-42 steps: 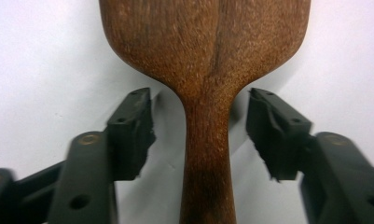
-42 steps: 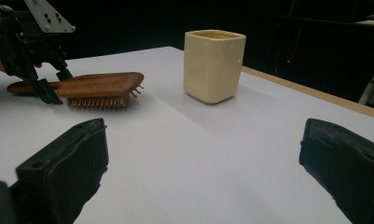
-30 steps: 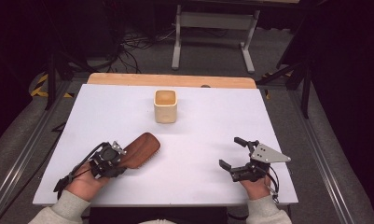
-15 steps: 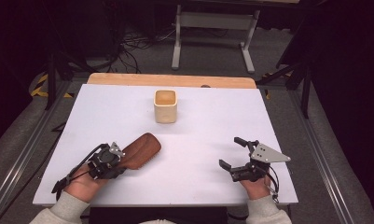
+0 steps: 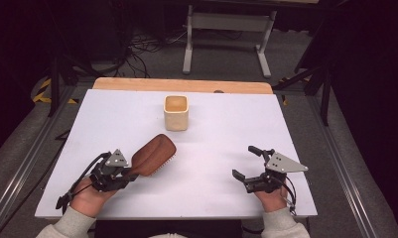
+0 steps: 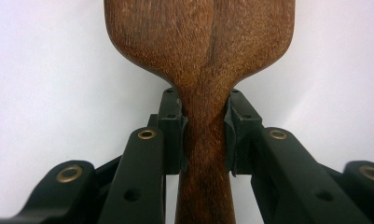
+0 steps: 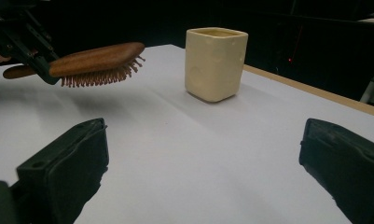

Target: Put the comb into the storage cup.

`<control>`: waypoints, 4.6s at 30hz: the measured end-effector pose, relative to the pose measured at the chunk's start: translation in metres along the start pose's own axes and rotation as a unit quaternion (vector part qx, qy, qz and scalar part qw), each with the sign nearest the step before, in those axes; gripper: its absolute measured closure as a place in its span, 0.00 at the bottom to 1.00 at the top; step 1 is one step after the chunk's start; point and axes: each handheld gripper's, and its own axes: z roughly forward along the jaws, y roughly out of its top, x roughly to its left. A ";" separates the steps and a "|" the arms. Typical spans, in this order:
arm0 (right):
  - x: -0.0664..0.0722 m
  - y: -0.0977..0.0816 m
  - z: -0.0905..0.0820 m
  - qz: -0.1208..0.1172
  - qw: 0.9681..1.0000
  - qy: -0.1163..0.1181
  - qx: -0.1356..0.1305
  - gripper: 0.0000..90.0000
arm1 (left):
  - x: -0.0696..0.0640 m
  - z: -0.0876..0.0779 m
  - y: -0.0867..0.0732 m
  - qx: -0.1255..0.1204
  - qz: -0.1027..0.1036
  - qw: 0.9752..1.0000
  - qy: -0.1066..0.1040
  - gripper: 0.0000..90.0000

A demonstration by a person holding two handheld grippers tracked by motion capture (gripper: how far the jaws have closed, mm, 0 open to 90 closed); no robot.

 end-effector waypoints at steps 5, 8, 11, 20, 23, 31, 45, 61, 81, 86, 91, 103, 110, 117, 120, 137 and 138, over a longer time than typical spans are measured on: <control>0.000 0.000 0.001 0.000 1.000 0.001 0.000 0.02 | -0.001 -0.005 0.000 -0.039 0.002 0.999 0.004 0.81; 0.001 0.000 0.002 0.000 1.000 0.001 0.001 0.02 | -0.003 -0.007 -0.001 -0.068 0.005 0.998 0.007 0.81; 0.001 0.001 0.003 0.000 1.000 0.001 0.003 0.02 | -0.004 -0.007 -0.002 -0.091 0.008 0.996 0.006 0.81; 0.002 0.003 0.002 -0.004 1.000 0.004 0.003 0.03 | -0.009 -0.002 -0.006 -0.146 0.015 0.989 0.007 0.81; 0.003 0.004 0.003 -0.007 1.000 0.005 0.003 0.03 | -0.010 0.000 -0.005 -0.162 0.013 0.987 0.004 0.81; 0.004 0.009 0.007 0.005 1.000 0.020 0.010 0.03 | -0.013 -0.002 -0.005 -0.176 0.018 0.984 0.006 0.81; 0.022 0.064 0.049 -0.029 0.995 0.084 0.049 0.04 | -0.014 -0.001 -0.001 -0.187 0.032 0.982 0.019 0.80; 0.041 0.101 0.100 -0.041 0.987 0.141 0.064 0.01 | -0.016 -0.005 -0.002 -0.194 0.030 0.980 0.026 0.80; 0.054 0.103 0.159 -0.005 0.980 0.171 0.105 0.01 | -0.022 -0.006 -0.001 -0.200 0.039 0.979 0.026 0.80; 0.055 0.101 0.168 0.009 0.977 0.182 0.111 0.01 | -0.023 -0.005 -0.001 -0.199 0.041 0.979 0.025 0.80; 0.056 0.101 0.173 0.020 0.974 0.196 0.115 0.05 | -0.024 -0.004 0.000 -0.195 0.042 0.980 0.023 0.80; 0.051 0.109 0.169 0.060 0.966 0.221 0.117 0.33 | -0.024 -0.003 -0.001 -0.190 0.047 0.980 0.033 0.81; 0.051 0.121 0.164 0.051 0.961 0.247 0.115 0.50 | -0.025 -0.001 0.000 -0.178 0.055 0.982 0.042 0.80; 0.057 0.132 0.159 0.035 0.954 0.273 0.116 0.59 | -0.025 -0.001 0.000 -0.179 0.055 0.981 0.043 0.79; 0.061 0.136 0.157 0.030 0.950 0.289 0.115 0.63 | -0.025 0.000 0.000 -0.180 0.058 0.981 0.046 0.78; 0.069 0.170 0.144 -0.026 0.958 0.261 0.115 0.67 | -0.006 -0.009 -0.004 -0.238 0.022 0.971 0.006 0.15; 0.068 0.172 0.143 -0.028 0.959 0.260 0.113 0.67 | -0.004 -0.009 -0.005 -0.241 0.019 0.970 0.006 0.12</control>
